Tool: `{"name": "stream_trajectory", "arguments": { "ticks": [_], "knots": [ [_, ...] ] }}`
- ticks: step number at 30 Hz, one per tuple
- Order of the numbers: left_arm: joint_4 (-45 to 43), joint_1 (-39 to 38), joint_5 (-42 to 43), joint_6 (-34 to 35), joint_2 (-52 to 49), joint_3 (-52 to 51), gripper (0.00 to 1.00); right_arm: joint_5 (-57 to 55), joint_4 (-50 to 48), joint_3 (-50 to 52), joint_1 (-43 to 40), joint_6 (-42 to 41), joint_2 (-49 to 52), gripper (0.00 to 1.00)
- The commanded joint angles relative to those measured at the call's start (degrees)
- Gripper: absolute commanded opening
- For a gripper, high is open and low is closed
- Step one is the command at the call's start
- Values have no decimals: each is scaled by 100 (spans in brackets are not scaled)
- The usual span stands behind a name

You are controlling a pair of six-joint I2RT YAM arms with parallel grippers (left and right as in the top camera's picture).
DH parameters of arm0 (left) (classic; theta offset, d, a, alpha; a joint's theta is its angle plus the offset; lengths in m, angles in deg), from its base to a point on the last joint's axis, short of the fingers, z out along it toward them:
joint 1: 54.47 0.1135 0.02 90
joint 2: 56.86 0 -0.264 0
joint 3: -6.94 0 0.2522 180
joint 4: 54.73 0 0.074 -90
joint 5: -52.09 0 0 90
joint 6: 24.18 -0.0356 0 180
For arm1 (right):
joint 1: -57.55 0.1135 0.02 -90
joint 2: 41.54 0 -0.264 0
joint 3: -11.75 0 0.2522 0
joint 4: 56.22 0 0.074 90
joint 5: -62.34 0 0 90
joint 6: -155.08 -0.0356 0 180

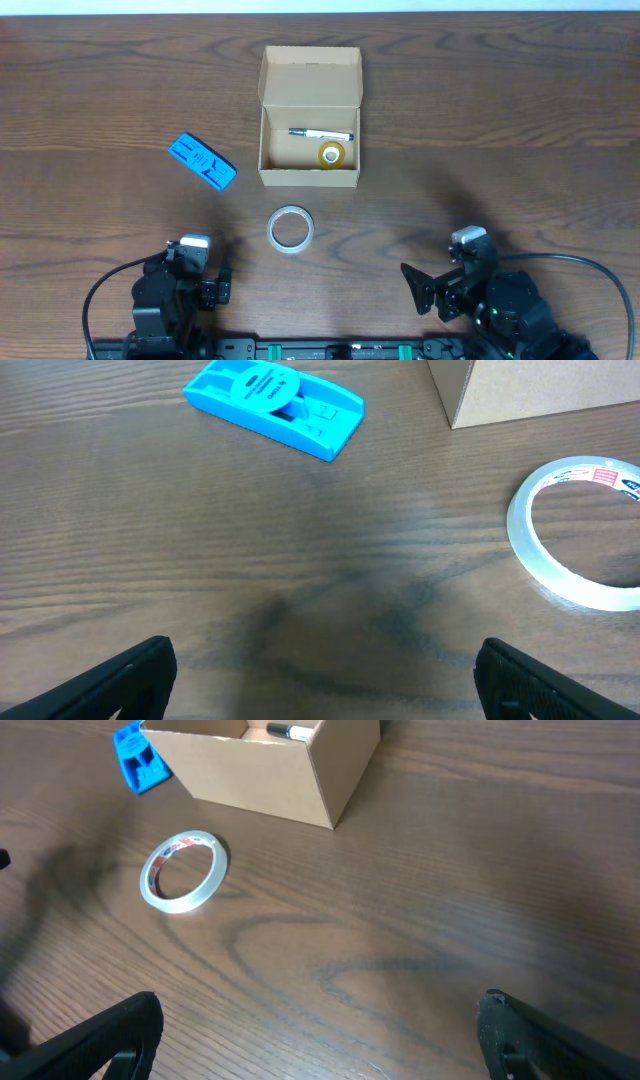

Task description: Pack container

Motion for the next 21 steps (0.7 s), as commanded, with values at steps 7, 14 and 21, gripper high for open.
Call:
{"name": "stream_trajectory", "arguments": {
  "ticks": [7, 14, 21],
  "knots": [
    [-11, 39, 46, 590, 33, 44, 95, -42, 13, 11, -15, -107, -28, 99],
    [146, 39, 341, 2430, -452, 955, 95, -42, 13, 11, -15, -107, -28, 99],
    [402, 39, 1078, 2905, -2472, 2249, 95, -42, 22, 11, -15, -107, -28, 99]
  ]
}}
